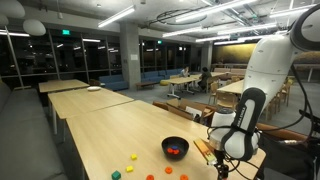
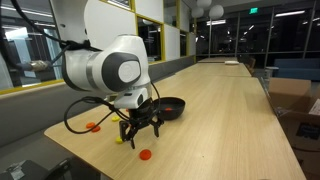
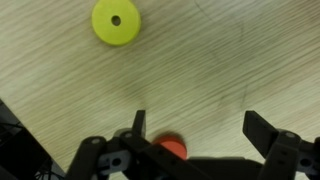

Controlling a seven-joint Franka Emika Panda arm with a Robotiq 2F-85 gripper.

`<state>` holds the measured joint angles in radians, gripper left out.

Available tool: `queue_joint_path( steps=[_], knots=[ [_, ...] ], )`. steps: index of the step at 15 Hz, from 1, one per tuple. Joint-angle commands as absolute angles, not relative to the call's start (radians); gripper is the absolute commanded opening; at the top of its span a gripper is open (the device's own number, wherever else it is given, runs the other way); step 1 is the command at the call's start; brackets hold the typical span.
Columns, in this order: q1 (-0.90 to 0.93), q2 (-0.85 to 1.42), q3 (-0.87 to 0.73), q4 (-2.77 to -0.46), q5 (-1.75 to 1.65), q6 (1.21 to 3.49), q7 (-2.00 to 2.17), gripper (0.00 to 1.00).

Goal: Put some of the discs on the table in the bowl

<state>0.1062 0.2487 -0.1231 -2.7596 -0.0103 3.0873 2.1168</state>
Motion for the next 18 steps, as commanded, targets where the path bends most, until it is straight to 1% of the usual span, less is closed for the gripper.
queue_joint_path(
  steps=[1,6,8,11,14,18],
  knots=[
    [0.134,0.308,-0.126,-2.759,0.106,3.197,2.093,1.0],
    [0.136,0.351,-0.094,-2.758,0.226,3.273,2.054,1.0],
    [0.106,0.35,-0.055,-2.758,0.22,3.317,1.992,1.0],
    [0.119,0.335,-0.043,-2.757,0.215,3.365,1.895,1.0],
    [0.095,0.31,-0.011,-2.752,0.214,3.349,1.815,1.0],
    [-0.021,0.283,0.095,-2.745,0.171,3.265,1.723,1.0]
  ],
)
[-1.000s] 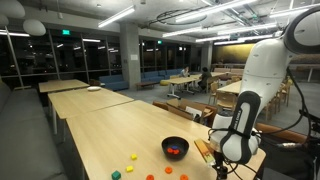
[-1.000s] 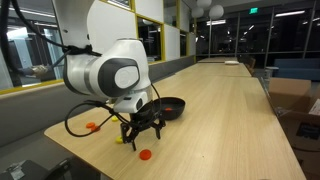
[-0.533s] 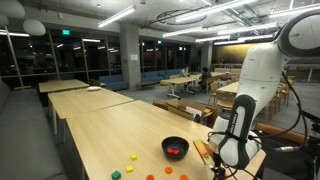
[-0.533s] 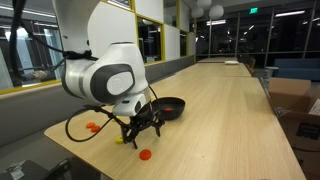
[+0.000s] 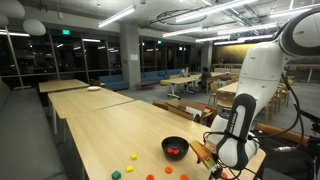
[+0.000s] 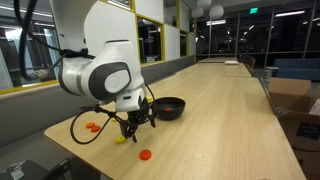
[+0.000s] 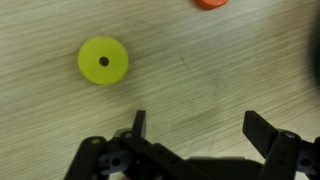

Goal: Put some of the discs on the table in the bowl

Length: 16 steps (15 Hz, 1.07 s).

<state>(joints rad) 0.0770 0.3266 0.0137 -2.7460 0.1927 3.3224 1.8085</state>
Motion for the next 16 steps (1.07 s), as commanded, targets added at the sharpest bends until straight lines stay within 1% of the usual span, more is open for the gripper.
queue_joint_path(
  steps=[1,5,8,9,12,16],
  knots=[
    [-0.065,0.28,0.136,-2.744,0.159,3.251,1.693,1.0],
    [-0.239,0.244,0.312,-2.753,0.134,3.158,1.514,1.0],
    [-0.278,0.209,0.367,-2.749,0.193,3.044,1.332,1.0],
    [-0.264,0.192,0.358,-2.75,0.215,3.002,1.27,1.0],
    [-0.153,0.151,0.256,-2.748,0.248,2.93,1.156,1.0],
    [-0.045,0.13,0.166,-2.748,0.242,2.927,1.101,1.0]
  ],
)
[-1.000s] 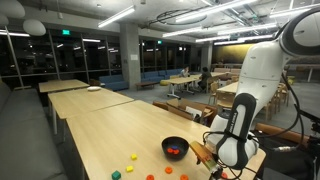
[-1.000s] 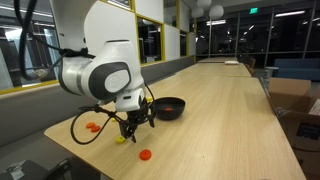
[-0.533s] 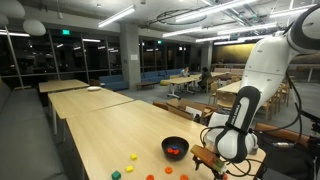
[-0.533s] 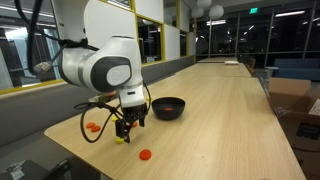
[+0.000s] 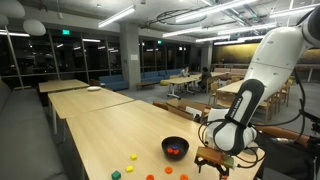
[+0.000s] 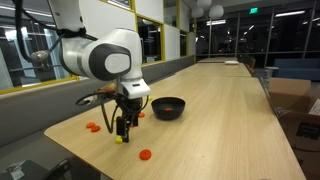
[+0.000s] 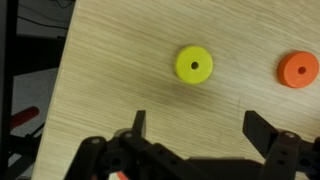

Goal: Put some of the discs on the table in the bowl

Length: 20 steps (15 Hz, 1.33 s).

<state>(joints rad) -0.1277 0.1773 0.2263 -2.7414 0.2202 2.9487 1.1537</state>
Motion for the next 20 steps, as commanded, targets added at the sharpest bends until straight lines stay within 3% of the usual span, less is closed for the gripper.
queue_joint_path(
  steps=[1,11,20],
  knots=[
    [-0.022,0.13,0.152,-2.749,0.24,2.936,1.098,1.0],
    [0.148,0.167,0.053,-2.741,0.192,2.949,1.155,1.0],
    [0.135,0.211,0.084,-2.742,0.26,2.966,1.097,1.0]
  ],
)
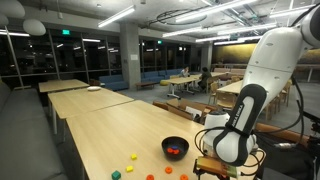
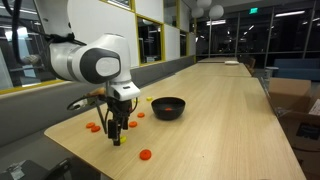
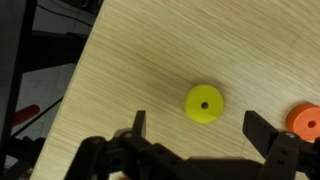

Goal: Put some of the discs on the table in the bowl

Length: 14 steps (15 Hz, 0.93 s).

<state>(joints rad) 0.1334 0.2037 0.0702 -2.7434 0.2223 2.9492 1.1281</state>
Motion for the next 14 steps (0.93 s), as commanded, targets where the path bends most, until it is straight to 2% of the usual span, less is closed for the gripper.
queue_joint_path(
  steps=[1,14],
  knots=[
    [0.132,0.215,0.091,-2.742,0.267,2.971,1.092,1.0],
    [0.178,0.259,0.057,-2.741,0.251,3.046,1.115,1.0]
  ],
)
